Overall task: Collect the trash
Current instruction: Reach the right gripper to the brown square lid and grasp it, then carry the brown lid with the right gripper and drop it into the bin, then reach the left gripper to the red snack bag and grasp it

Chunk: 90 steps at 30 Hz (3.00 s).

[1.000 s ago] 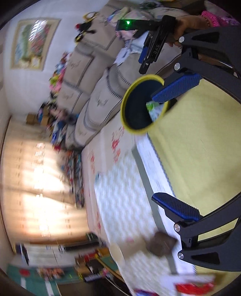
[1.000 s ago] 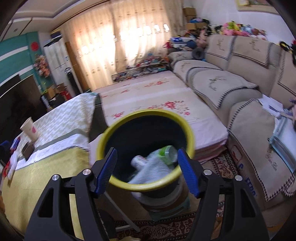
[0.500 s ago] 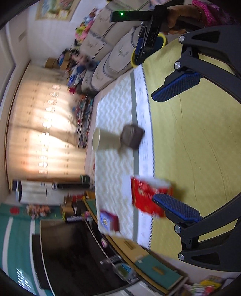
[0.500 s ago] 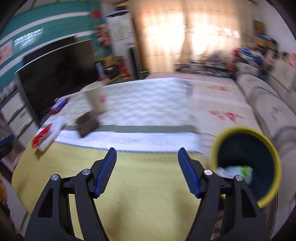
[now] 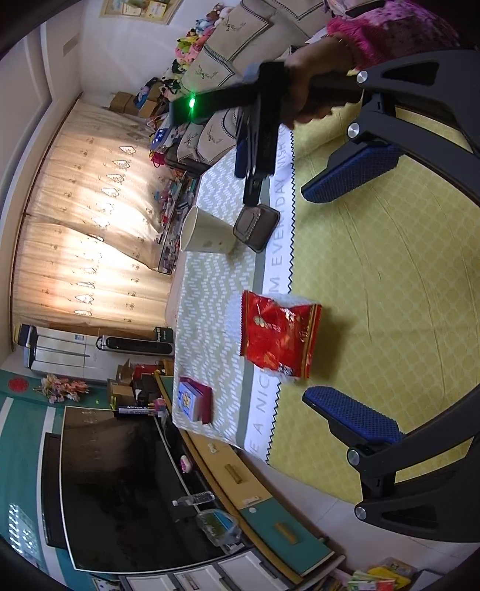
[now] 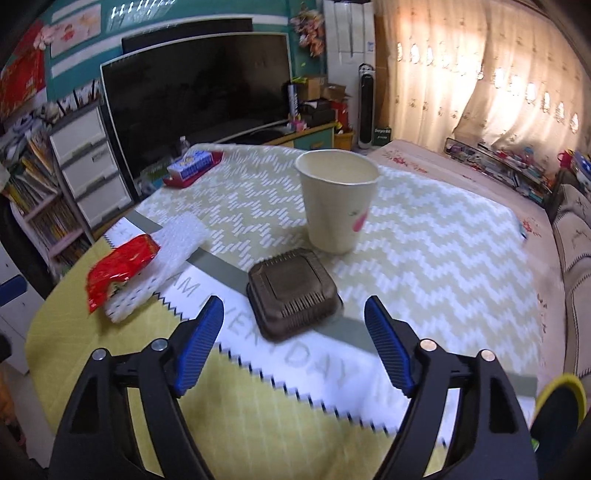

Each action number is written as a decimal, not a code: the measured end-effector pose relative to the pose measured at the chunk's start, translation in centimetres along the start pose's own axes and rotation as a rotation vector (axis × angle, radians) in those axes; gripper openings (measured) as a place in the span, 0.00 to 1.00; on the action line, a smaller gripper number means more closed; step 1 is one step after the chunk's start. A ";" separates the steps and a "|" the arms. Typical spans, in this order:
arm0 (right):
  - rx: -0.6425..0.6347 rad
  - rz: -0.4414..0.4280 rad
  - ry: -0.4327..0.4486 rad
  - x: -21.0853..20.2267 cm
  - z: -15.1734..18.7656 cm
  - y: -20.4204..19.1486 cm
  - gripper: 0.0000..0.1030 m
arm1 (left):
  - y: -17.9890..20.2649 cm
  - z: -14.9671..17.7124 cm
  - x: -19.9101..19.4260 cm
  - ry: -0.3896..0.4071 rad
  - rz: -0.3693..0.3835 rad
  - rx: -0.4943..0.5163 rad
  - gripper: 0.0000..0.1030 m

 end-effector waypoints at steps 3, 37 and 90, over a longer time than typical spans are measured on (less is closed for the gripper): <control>-0.029 -0.011 -0.024 1.8 -0.8 -0.3 0.74 | -0.3 0.1 0.2 -0.004 0.001 -0.007 0.95; 0.120 0.051 0.014 -5.8 6.8 2.8 0.60 | 0.9 1.1 2.5 -0.043 0.016 0.002 0.95; 0.403 0.300 0.184 -12.1 14.0 11.2 0.74 | -3.7 -2.8 12.0 -0.166 -0.130 0.078 0.73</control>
Point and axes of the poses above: each gripper's, at about its wrist camera, not at the fingertips, and x roughly the way its jaws point, y to its right, z to its underside, the point moved 7 cm from there along x, roughly the way its jaws point, and after that the axes turned 4 degrees about -y, right-handed, at the moved point
